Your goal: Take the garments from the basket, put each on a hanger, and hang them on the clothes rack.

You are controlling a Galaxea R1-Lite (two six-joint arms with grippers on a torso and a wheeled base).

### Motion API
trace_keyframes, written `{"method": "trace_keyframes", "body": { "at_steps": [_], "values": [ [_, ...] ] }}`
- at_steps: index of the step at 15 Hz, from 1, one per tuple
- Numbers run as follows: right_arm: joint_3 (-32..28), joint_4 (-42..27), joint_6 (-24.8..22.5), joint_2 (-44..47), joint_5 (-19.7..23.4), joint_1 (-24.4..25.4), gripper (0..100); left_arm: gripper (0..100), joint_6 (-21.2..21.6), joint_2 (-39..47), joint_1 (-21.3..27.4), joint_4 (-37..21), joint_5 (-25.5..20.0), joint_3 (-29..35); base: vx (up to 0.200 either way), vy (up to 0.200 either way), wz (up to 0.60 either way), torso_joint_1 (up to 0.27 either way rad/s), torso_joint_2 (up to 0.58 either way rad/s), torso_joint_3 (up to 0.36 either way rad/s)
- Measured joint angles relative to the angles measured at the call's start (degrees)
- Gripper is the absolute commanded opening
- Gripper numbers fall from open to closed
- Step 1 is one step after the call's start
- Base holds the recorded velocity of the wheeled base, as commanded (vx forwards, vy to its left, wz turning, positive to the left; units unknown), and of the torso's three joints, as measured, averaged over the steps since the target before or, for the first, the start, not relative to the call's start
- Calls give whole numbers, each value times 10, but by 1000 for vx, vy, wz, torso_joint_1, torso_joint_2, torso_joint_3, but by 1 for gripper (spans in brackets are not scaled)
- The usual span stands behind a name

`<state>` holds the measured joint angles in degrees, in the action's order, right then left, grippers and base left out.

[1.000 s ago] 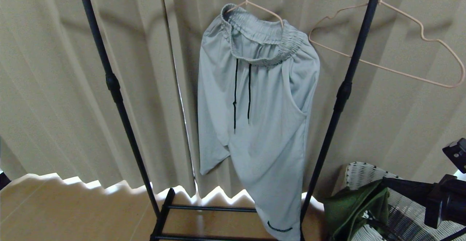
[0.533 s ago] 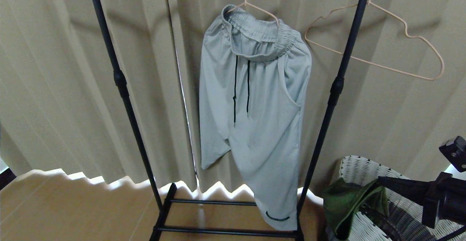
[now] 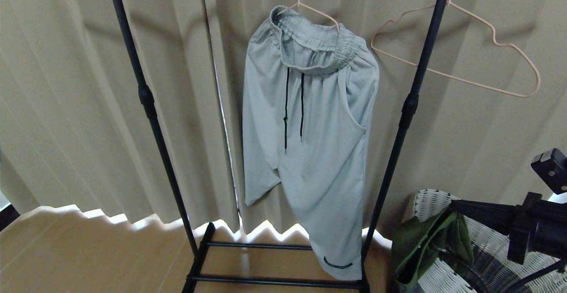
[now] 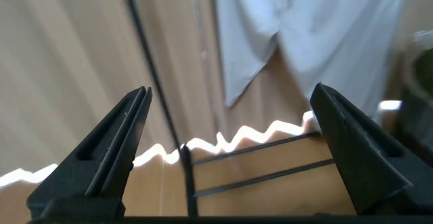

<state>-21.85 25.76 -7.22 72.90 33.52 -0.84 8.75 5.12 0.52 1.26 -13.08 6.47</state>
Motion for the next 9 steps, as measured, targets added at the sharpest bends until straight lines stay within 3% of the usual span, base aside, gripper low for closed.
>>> {"method": "trace_keyframes", "body": {
  "at_steps": [4, 7, 9],
  "values": [
    [-21, 0, 0, 0, 0, 11, 0, 100, -30, 160, 14, 57, -21, 83, 0, 0, 0, 0, 0, 0],
    [-30, 1, 2, -1, 1, 24, 0, 100, -76, 319, 58, 162, -24, 125, 0, 0, 0, 0, 0, 0],
    [-34, 1, 2, -1, 1, 35, 0, 100, -94, 424, 112, 228, -25, 141, 0, 0, 0, 0, 0, 0]
  ]
}}
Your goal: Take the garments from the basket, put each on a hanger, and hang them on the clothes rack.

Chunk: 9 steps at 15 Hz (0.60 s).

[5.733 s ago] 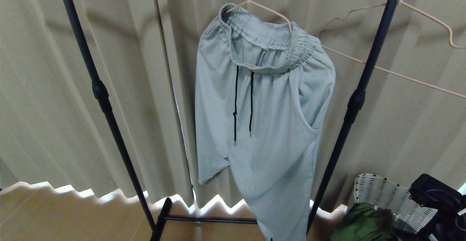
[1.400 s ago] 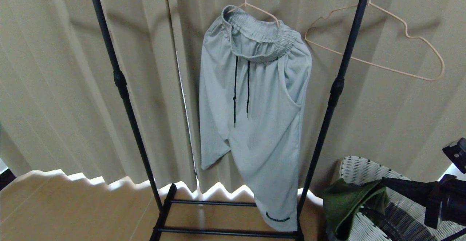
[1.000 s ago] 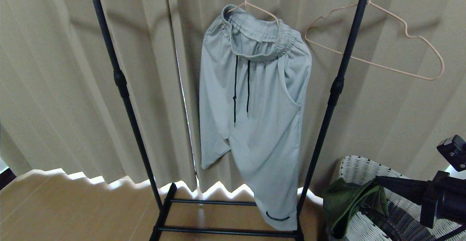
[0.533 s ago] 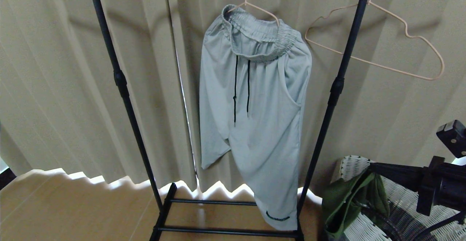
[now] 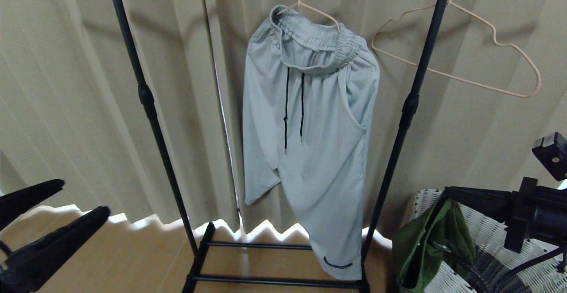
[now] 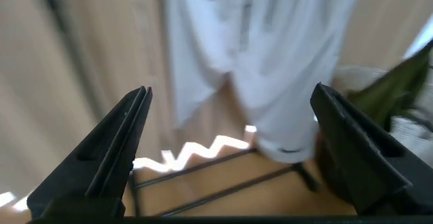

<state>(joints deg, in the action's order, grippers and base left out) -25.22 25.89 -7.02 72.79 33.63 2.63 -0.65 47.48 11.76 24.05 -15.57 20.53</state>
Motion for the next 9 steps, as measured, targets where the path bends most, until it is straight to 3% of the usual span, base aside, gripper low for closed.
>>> {"method": "trace_keyframes", "body": {
  "at_steps": [4, 9],
  "values": [
    [-11, 0, 1, 0, 0, 17, 0, 100, -18, 175, 122, 102, 1, 9, 0, 0, 0, 0, 0, 0],
    [-32, 0, 37, -3, 0, 57, 0, 100, -85, 372, 247, 231, 32, 14, 0, 0, 0, 0, 0, 0]
  ]
}}
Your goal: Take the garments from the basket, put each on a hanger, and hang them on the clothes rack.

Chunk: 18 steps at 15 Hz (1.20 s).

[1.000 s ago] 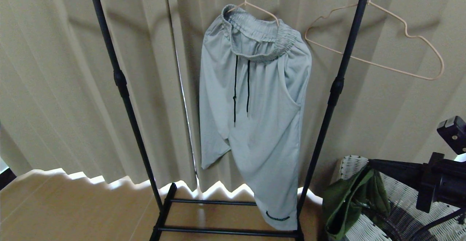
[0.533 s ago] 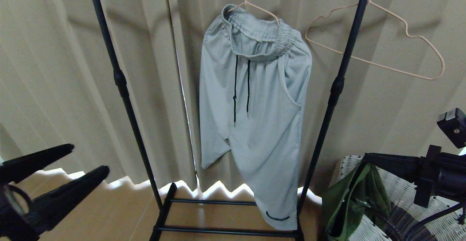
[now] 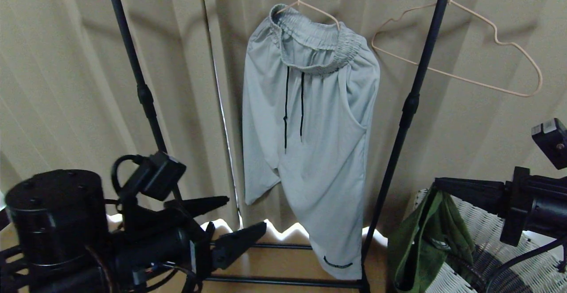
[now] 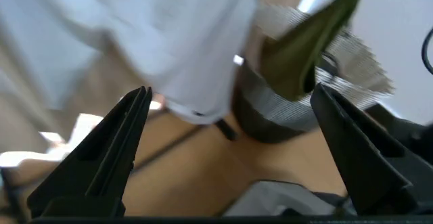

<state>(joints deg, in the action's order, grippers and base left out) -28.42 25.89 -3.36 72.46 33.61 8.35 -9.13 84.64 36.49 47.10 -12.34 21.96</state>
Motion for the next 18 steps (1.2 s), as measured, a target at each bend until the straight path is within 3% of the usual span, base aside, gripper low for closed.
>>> {"method": "trace_keyframes", "body": {
  "at_steps": [4, 7, 13, 18],
  "values": [
    [-27, 0, 39, -5, 0, 53, 0, 100, -60, 111, 79, 74, 7, 9, 0, 0, 0, 0, 0, 0],
    [-35, 0, 42, -14, 0, 72, 0, 100, -89, 176, 130, 91, 47, 44, 0, 0, 0, 0, 0, 0],
    [-44, 0, 44, -19, 0, 78, 0, 100, -112, 275, 205, 91, 103, 144, 0, 0, 0, 0, 0, 0],
    [-60, 1, 63, -22, 0, 100, 0, 100, -113, 311, 220, 89, 158, 184, 0, 0, 0, 0, 0, 0]
  ]
}}
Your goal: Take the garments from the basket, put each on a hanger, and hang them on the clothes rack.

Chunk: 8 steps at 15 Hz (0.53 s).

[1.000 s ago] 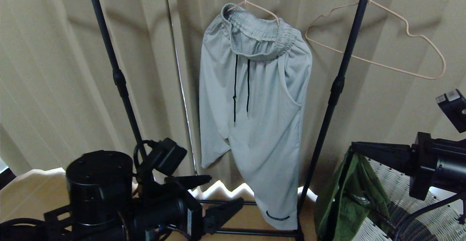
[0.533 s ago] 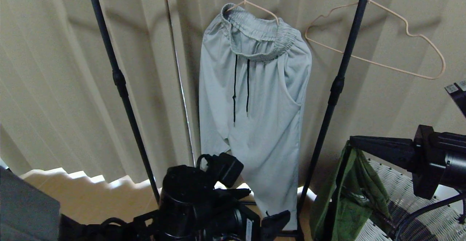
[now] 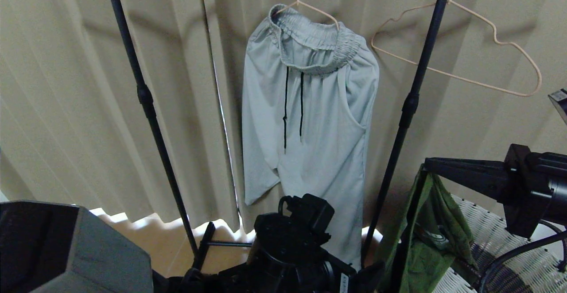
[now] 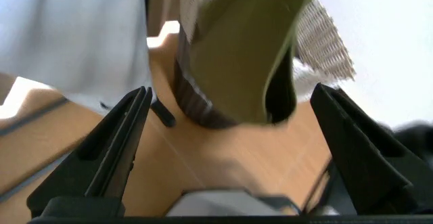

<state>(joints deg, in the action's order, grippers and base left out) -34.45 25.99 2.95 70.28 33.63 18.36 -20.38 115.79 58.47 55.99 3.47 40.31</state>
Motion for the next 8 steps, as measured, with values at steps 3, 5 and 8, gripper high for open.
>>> {"method": "trace_keyframes", "body": {
  "at_steps": [3, 5, 8],
  "values": [
    [-16, 0, 20, -3, 0, 18, 0, 100, 0, 20, 12, -2, 36, 32, 0, 0, 0, 0, 0, 0],
    [-29, 0, 24, -4, 0, 26, 0, 100, 1, 29, 14, -8, 43, 44, 0, 0, 0, 0, 0, 0],
    [-39, 0, 26, -5, 0, 29, 0, 100, 2, 34, 19, -9, 44, 50, 0, 0, 0, 0, 0, 0]
  ]
}}
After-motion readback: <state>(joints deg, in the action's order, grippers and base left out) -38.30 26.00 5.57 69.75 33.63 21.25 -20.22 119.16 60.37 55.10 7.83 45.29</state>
